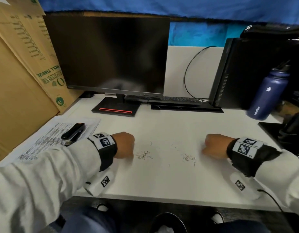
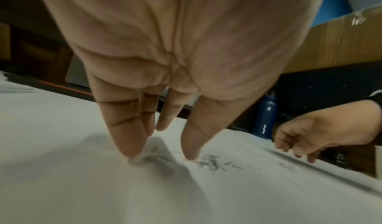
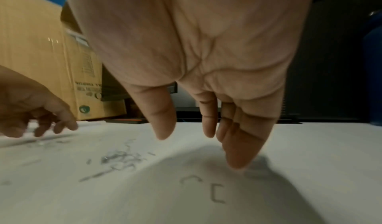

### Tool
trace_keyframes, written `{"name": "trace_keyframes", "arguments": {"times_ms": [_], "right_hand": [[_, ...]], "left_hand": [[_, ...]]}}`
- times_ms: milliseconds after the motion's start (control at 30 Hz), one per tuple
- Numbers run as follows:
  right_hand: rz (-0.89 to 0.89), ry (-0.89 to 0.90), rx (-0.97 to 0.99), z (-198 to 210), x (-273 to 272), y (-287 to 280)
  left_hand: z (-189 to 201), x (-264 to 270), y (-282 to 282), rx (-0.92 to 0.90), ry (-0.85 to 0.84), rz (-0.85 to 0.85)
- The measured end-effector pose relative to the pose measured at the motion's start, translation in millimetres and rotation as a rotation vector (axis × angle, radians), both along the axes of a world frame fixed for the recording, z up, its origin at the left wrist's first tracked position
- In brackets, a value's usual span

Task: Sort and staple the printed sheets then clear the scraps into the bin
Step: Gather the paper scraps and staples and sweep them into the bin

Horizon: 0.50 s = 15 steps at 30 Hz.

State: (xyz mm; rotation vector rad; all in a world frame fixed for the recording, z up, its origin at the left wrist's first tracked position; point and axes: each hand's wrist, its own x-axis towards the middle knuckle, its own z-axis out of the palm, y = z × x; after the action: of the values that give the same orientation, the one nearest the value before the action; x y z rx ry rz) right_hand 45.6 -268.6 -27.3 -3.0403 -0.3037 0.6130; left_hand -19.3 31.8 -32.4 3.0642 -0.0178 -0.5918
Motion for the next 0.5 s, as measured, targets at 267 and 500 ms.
{"name": "trace_keyframes", "arguments": {"times_ms": [267, 500], "right_hand": [[0.135, -0.044, -0.018, -21, -15, 39], [0.322, -0.173, -0.037, -34, -20, 49]], "left_hand": [[-13, 6, -43, -0.056, -0.098, -0.256], [-31, 8, -46, -0.083, -0.19, -0.286]]}}
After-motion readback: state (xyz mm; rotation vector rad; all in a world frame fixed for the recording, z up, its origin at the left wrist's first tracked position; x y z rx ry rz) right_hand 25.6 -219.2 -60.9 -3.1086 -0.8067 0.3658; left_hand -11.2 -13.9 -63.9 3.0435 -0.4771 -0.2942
